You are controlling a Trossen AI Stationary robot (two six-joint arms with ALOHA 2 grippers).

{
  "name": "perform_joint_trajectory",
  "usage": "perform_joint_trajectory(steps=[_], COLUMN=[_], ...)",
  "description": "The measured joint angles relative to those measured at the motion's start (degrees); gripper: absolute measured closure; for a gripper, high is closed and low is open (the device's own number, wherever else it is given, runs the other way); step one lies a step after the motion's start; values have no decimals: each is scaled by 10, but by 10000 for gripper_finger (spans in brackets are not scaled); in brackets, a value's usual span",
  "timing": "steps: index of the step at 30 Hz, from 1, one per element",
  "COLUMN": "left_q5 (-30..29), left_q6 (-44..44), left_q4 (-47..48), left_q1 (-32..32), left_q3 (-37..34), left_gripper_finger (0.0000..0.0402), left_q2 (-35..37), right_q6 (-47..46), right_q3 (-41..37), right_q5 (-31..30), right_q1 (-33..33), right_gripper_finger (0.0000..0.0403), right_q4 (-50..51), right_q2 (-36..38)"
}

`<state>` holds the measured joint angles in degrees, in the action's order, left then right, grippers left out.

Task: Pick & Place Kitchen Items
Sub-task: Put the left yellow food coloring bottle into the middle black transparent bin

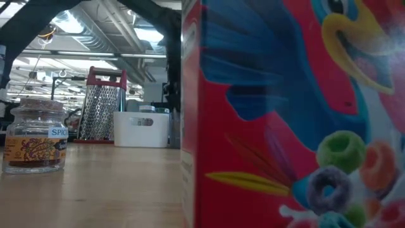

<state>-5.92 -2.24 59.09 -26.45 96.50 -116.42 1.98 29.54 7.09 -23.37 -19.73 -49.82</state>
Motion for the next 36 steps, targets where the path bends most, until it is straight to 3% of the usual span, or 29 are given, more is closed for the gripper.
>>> perform_joint_trajectory(steps=[8,36], left_q5=[9,40], left_q6=[-6,-6], left_q4=[-68,-108], left_q1=[-10,-15], left_q3=[-54,-68], left_gripper_finger=[267,238], left_q2=[0,0], right_q6=[5,19], right_q3=[0,0], right_q5=[-9,-30], right_q1=[-4,-3], right_gripper_finger=[119,118], right_q4=[-3,-3], right_q2=[0,0])
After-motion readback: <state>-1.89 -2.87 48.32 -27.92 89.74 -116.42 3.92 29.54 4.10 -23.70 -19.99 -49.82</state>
